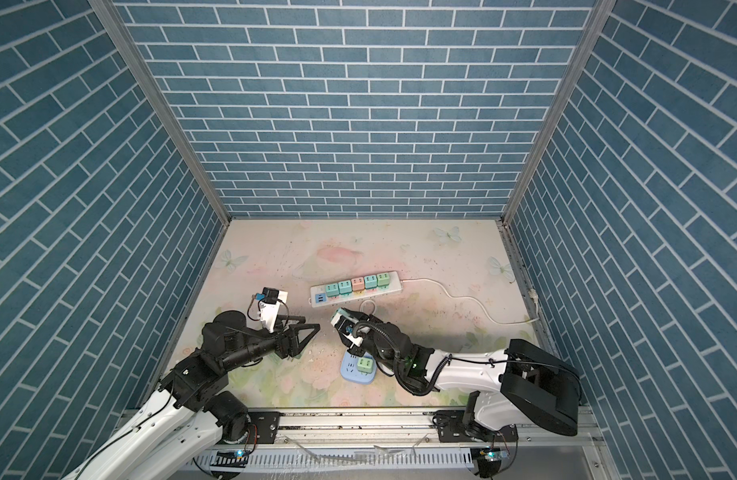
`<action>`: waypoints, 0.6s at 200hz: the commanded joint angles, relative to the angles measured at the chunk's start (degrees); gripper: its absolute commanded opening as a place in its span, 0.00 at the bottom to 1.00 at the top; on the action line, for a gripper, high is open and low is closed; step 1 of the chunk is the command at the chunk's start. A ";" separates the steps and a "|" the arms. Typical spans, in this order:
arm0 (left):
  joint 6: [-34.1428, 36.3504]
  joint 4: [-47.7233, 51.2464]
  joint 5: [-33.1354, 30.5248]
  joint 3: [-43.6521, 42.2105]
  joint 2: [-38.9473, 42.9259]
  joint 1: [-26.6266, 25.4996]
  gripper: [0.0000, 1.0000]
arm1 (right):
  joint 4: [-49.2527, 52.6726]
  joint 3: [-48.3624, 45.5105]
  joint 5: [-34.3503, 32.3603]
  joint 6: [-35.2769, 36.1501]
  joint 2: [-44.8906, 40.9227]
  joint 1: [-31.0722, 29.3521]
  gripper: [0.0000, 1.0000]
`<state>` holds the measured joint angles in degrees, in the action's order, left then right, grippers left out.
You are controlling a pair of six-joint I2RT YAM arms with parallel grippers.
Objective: Insert the plug
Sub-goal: 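Close the left gripper on the teal adapter while the right gripper holds it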
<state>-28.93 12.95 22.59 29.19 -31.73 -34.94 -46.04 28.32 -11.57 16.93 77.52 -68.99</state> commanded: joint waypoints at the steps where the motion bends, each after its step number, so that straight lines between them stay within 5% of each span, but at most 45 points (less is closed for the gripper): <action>1: 0.66 -2.96 -0.35 1.84 -0.99 -1.07 0.77 | -4.62 0.62 3.46 2.40 0.62 -1.18 0.07; 120: 2.31 -4.45 -2.50 2.50 -7.55 -7.08 0.67 | -7.00 2.60 5.91 4.34 1.68 -4.00 0.07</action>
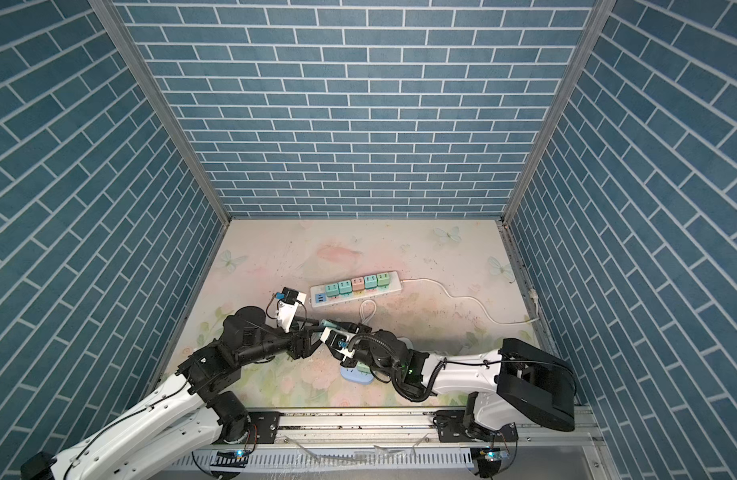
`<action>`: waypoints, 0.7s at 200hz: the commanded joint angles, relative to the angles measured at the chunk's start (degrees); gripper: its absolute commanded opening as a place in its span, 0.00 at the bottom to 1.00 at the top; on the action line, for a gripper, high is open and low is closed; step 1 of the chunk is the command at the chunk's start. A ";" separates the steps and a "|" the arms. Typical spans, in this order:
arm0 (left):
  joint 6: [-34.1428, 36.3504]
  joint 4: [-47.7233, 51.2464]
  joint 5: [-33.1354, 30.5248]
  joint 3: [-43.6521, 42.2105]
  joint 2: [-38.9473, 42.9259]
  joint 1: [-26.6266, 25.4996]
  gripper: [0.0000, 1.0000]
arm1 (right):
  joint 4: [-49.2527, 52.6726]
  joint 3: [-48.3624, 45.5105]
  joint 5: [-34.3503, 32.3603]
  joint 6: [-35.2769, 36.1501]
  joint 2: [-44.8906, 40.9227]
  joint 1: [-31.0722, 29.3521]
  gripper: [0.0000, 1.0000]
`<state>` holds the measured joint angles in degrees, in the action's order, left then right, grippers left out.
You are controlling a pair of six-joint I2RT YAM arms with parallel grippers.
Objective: Insert the plug
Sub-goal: 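Close the left gripper on the teal adapter while the right gripper holds it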
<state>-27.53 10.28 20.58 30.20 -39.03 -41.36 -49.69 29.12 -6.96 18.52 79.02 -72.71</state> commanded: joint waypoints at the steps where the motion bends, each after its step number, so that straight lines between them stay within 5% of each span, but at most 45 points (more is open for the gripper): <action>1: 0.90 -1.81 -0.47 1.47 -0.30 -0.65 0.67 | -3.33 1.80 1.41 2.75 0.13 -0.35 0.07; 40: 0.94 -3.24 0.46 1.23 -1.92 -0.82 0.57 | -3.57 1.63 3.07 2.39 -0.80 -0.61 0.07; 97: 1.92 -6.03 1.89 1.09 -4.79 -0.82 0.23 | -4.19 1.16 3.15 1.98 -0.23 -1.10 0.10; 117: 2.43 -7.42 2.53 1.09 -6.21 -0.83 0.19 | -3.96 0.69 2.80 1.67 -0.60 -1.36 0.22; 140: 3.32 -8.61 2.31 1.40 -7.58 -0.82 0.13 | -3.75 -0.55 1.17 1.13 -1.60 -1.57 0.51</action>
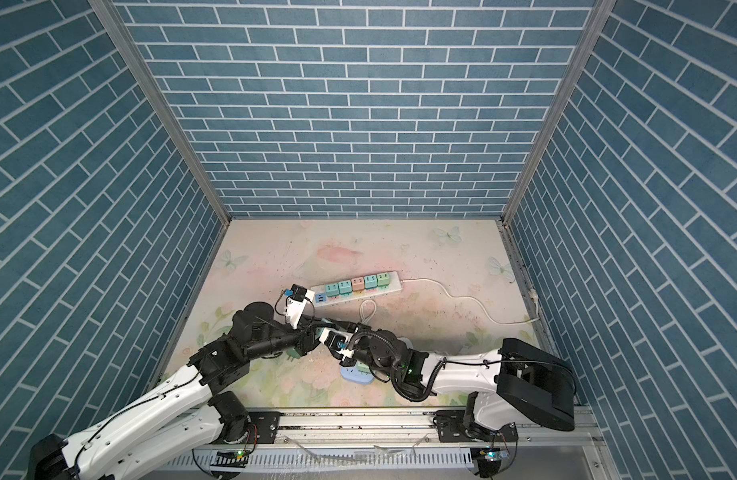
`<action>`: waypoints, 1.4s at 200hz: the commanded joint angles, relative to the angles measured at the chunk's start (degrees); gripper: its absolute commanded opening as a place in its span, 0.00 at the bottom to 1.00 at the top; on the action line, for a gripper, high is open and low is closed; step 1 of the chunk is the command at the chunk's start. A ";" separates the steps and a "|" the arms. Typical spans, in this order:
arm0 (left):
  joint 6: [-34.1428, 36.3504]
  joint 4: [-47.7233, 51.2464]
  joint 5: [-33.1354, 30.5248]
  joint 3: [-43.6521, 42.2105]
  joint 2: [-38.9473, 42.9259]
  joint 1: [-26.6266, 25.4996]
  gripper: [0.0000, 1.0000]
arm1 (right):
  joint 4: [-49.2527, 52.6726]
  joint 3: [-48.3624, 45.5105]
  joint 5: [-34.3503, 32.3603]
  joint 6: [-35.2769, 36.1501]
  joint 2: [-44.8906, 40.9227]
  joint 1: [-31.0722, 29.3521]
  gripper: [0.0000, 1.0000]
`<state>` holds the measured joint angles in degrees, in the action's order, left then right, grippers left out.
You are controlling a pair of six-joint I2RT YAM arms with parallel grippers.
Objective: Insert the plug
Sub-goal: 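Close the left gripper on the teal adapter while the right gripper holds it, then open the right gripper and withdraw it while the left gripper holds the adapter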
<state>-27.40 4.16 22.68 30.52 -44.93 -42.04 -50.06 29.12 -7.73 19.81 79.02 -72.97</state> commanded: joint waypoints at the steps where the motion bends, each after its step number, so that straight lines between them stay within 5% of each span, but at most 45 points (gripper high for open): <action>1: 3.30 -2.49 0.19 1.10 -1.75 -0.15 0.13 | -3.37 -0.64 1.84 -0.14 -1.64 -1.30 0.52; 56: 8.02 -0.46 -5.41 3.66 -3.63 0.00 0.02 | -2.74 -7.38 -4.28 -2.19 -8.86 -1.30 0.74; 77: 10.04 0.30 -8.26 4.67 -4.84 0.59 0.00 | -1.58 -10.00 -6.51 -3.18 -12.56 -1.32 0.91; 114: 11.49 -0.61 -8.63 4.97 -7.40 5.72 0.00 | 2.41 -11.35 -13.16 -4.43 -17.23 -1.22 0.93; 158: 16.19 -3.84 -12.44 1.62 -6.08 9.26 0.00 | 6.91 -9.19 -30.09 -6.24 -19.46 0.41 0.98; 180: 23.91 -5.13 -9.91 -0.80 -3.70 9.24 0.00 | 15.64 -6.46 -34.79 -12.37 -21.47 5.92 0.98; 253: 38.05 -3.29 2.26 -3.35 -0.72 6.62 0.00 | 33.47 -7.85 -29.81 -31.31 -29.85 31.18 0.98; 280: 47.32 1.06 -2.06 -1.68 -2.75 0.03 0.00 | 33.89 -7.69 -29.22 -32.29 -27.19 36.25 0.98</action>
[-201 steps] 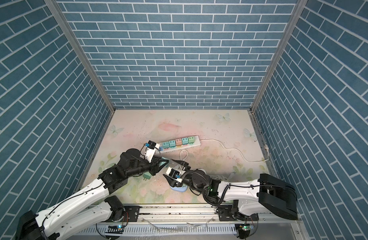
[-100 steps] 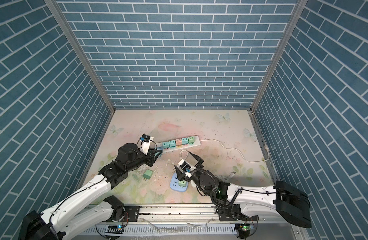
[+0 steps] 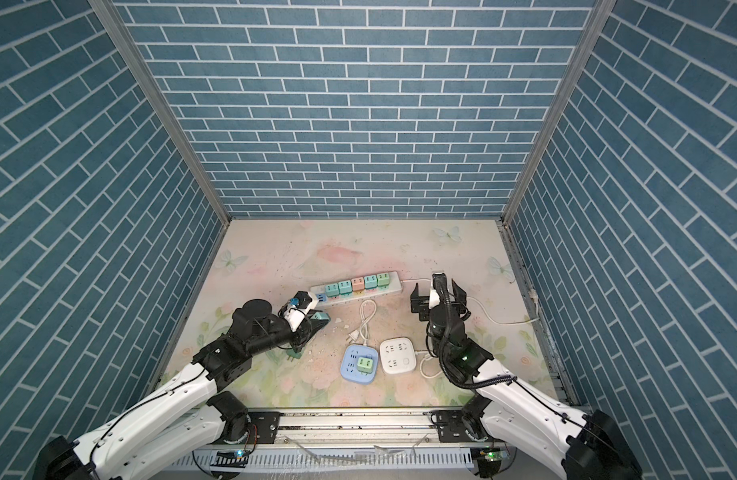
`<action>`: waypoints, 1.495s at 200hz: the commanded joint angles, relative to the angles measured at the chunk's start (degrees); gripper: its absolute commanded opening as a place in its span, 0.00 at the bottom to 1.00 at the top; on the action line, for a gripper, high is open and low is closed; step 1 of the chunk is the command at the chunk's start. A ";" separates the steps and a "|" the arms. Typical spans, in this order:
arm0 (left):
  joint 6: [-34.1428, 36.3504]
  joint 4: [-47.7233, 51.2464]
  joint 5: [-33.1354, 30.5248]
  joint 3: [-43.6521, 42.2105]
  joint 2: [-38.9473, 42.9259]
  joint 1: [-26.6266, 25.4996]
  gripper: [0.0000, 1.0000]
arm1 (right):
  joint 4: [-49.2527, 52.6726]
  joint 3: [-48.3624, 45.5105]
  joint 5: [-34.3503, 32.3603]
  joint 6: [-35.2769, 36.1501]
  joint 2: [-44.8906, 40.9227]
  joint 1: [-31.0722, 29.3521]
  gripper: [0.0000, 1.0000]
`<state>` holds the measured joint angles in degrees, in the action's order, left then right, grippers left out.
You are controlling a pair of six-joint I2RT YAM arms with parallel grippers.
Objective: Insert the plug
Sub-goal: 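Open the right gripper and withdraw it while the left gripper holds the adapter, then carry the teal adapter with the left gripper over the light blue socket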
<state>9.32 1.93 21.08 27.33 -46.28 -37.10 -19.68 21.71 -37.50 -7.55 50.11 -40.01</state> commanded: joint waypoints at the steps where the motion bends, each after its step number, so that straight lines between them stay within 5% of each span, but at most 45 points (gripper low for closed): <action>1: 11.14 3.45 -0.71 1.50 -1.51 -5.26 0.00 | 3.47 -0.28 0.57 -4.93 1.87 3.46 0.98; 38: 24.95 6.71 -7.80 0.90 -2.98 -15.49 0.00 | -0.54 -0.65 2.31 -4.14 6.51 9.25 0.98; 67: 26.49 8.57 -7.41 1.76 -3.68 -15.61 0.00 | -3.17 -1.94 7.51 -6.25 9.26 13.92 0.95; 164: 32.22 13.48 -4.38 10.02 -21.23 -19.45 0.00 | -4.88 -2.77 10.23 -6.07 10.03 14.18 0.92; 222: 35.00 14.11 1.63 10.26 -22.68 -19.95 0.00 | -5.01 -2.84 10.90 -5.98 10.02 14.21 0.92; 299: 35.69 14.30 0.72 12.40 -27.92 -19.98 0.00 | -4.80 -2.99 11.46 -5.98 9.83 14.17 0.91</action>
<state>44.42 15.51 21.43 37.60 -72.86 -56.69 -23.22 19.44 -26.48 -11.79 59.94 -25.96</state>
